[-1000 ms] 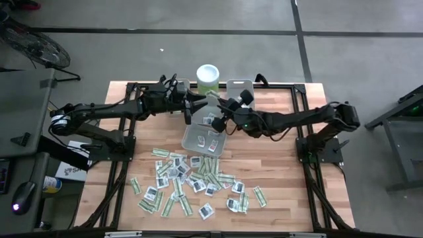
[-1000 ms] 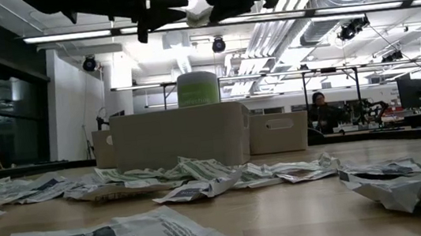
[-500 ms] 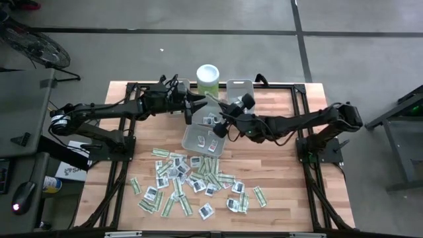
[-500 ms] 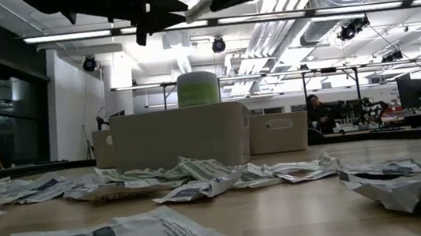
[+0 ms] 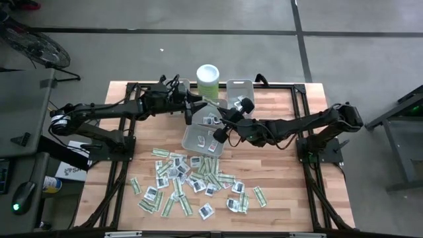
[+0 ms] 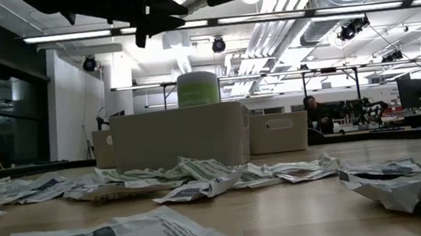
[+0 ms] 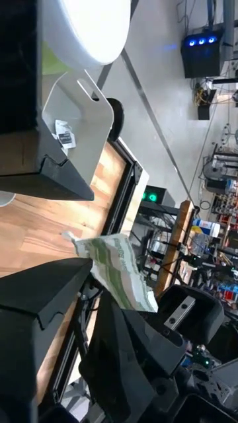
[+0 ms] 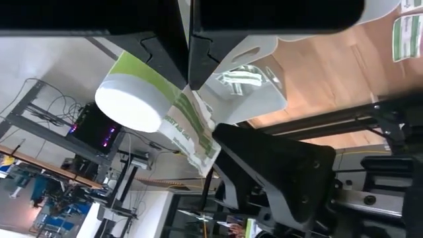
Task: Pick & Place First Aid Supplies
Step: Put the bandage pack into the left bin
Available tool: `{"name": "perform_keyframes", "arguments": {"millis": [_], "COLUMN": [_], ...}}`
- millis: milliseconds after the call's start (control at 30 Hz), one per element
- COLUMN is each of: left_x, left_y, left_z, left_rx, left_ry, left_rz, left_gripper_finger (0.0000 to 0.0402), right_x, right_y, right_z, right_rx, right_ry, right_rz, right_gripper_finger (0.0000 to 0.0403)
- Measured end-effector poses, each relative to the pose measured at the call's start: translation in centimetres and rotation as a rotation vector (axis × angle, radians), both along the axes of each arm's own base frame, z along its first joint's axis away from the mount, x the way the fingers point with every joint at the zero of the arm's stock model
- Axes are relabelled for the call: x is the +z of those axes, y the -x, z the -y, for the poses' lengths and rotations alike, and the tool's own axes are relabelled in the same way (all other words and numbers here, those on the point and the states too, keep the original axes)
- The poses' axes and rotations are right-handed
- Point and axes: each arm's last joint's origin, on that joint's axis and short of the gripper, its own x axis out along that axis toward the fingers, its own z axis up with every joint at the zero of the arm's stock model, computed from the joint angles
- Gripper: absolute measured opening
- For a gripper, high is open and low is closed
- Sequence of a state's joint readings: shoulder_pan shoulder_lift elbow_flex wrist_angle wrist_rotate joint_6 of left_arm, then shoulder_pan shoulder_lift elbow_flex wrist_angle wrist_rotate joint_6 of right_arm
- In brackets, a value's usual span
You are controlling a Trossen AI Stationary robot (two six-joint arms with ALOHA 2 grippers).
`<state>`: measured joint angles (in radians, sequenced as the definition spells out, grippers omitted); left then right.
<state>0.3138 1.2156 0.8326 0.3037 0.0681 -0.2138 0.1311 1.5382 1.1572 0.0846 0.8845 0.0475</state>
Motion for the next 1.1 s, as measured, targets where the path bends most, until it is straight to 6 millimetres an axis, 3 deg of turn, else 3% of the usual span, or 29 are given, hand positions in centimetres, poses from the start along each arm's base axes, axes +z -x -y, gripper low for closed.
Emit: {"name": "perform_keyframes", "arguments": {"millis": [200,633,767,967,1100], "left_x": [0.0,0.0,0.0,0.0,0.0], "left_y": [0.0,0.0,0.0,0.0,0.0], "left_z": [0.0,0.2,0.2,0.2,0.2], "left_rx": [-0.006,-0.073,-0.072,-0.073,-0.076], "left_ry": [0.001,0.036,0.036,0.035,0.035], "left_rz": [0.0,0.008,0.008,0.008,0.004], "left_gripper_finger": [0.0152,0.0146,0.0108,0.0013,0.0011], "right_x": [0.0,-0.3,-0.3,-0.4,-0.4], "right_y": [0.1,-0.2,-0.2,-0.2,-0.2], "right_z": [-0.2,1.5,1.5,1.5,1.5], "right_rx": [0.023,0.081,0.078,0.077,0.078], "right_ry": [-0.017,-0.115,-0.123,-0.126,-0.124], "right_rz": [0.007,0.029,0.027,0.027,0.025], "right_gripper_finger": [0.0,0.0,0.0,0.0,0.0]}}
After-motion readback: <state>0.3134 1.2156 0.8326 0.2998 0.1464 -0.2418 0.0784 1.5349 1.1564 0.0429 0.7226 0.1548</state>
